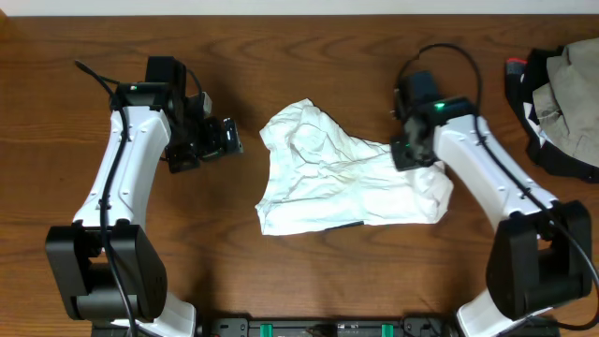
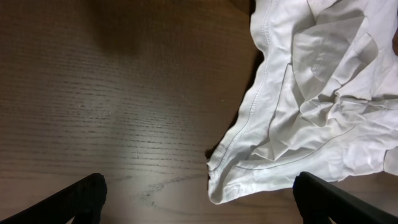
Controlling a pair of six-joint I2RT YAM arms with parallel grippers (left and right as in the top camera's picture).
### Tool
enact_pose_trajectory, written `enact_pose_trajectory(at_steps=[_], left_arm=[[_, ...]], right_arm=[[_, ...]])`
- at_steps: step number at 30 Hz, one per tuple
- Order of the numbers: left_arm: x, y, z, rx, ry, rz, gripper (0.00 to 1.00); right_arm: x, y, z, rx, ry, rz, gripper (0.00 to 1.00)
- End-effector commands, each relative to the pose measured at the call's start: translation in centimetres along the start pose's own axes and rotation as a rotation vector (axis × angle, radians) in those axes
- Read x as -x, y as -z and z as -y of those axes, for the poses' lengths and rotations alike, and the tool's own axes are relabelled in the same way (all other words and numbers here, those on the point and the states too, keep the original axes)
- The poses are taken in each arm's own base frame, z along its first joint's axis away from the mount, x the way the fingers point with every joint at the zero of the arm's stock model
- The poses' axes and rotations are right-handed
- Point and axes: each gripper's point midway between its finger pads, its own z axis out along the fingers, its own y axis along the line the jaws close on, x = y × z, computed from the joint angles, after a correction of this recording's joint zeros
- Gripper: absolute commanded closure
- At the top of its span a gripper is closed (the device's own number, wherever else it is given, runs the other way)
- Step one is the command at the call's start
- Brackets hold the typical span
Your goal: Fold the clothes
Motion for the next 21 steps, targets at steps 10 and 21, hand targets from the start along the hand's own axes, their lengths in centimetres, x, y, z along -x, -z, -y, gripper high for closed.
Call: enact_pose_trajectory(at_steps=[10,21], left_arm=[[-0.2,-0.4,-0.4,0.015,-0.005,-0.012,0.02],[-0.2,-0.4,-0.4,0.016,-0.005,-0.012,0.02]], right_arm=[[-1.4,0.4,-7.8,0.127,0.079,-0.001,0.46],[-1.1,0.2,-7.7,0.148,0.033,0.003,0.14]])
